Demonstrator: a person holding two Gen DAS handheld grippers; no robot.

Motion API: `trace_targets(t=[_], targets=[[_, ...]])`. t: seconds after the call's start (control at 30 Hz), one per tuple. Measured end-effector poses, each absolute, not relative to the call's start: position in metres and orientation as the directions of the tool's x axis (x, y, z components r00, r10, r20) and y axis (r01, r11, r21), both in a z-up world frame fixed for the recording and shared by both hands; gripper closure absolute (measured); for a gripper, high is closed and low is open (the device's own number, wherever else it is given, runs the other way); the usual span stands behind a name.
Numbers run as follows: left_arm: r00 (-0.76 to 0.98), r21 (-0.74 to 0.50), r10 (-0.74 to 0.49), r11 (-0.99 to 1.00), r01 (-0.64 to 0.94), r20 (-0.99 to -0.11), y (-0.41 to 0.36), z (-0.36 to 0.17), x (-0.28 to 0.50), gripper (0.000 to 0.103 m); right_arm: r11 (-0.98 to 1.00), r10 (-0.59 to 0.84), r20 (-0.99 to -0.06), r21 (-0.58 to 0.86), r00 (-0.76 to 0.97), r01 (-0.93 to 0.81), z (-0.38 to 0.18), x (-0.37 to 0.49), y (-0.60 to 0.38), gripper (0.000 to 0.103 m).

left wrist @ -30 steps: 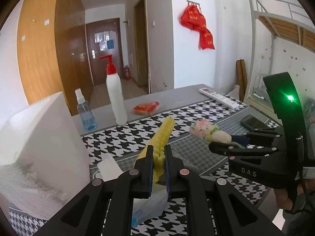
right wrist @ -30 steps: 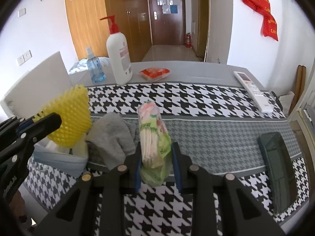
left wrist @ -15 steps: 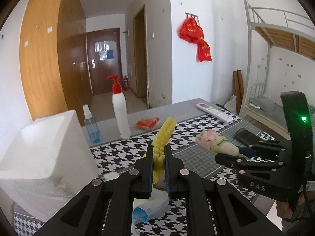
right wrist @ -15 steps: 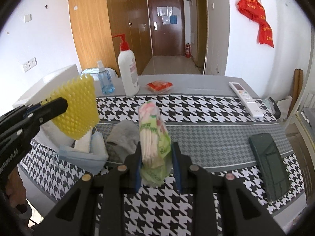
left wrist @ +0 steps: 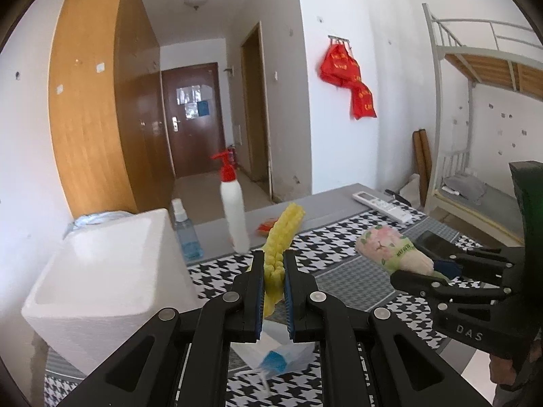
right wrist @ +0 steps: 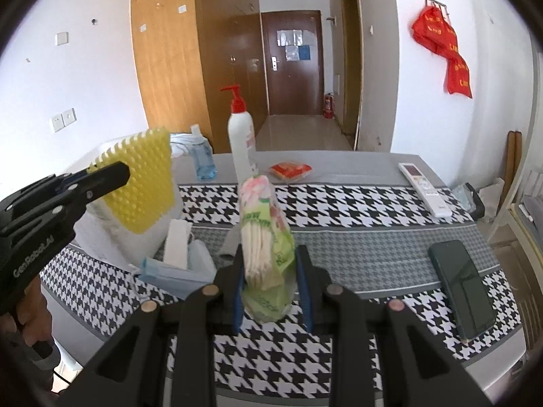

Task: Organize soft objects
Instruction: 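Lift the yellow net with the left gripper while the right gripper carries the floral bag toward the foam box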

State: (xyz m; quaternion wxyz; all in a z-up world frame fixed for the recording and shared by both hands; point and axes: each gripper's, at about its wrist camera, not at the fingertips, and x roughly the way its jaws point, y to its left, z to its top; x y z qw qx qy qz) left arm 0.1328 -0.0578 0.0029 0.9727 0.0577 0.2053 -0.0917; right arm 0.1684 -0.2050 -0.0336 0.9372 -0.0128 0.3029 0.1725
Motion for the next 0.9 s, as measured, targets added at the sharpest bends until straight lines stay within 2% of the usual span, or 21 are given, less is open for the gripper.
trace_targets(t=[0.67,0.9], targets=[[0.938,0.054,-0.108,0.99,0.133,-0.329,-0.018,0.036,0.128,0.092,0.918,0.374,-0.474,0.068,0.797,-0.39,0.002,0.167,-0.173,0.072],[0.943,0.027,-0.068,0.996,0.081,-0.326,0.001,0.043,0.127,0.092,0.902,0.411,-0.44,0.069,0.798,-0.427,0.012,0.169,-0.157,0.072]])
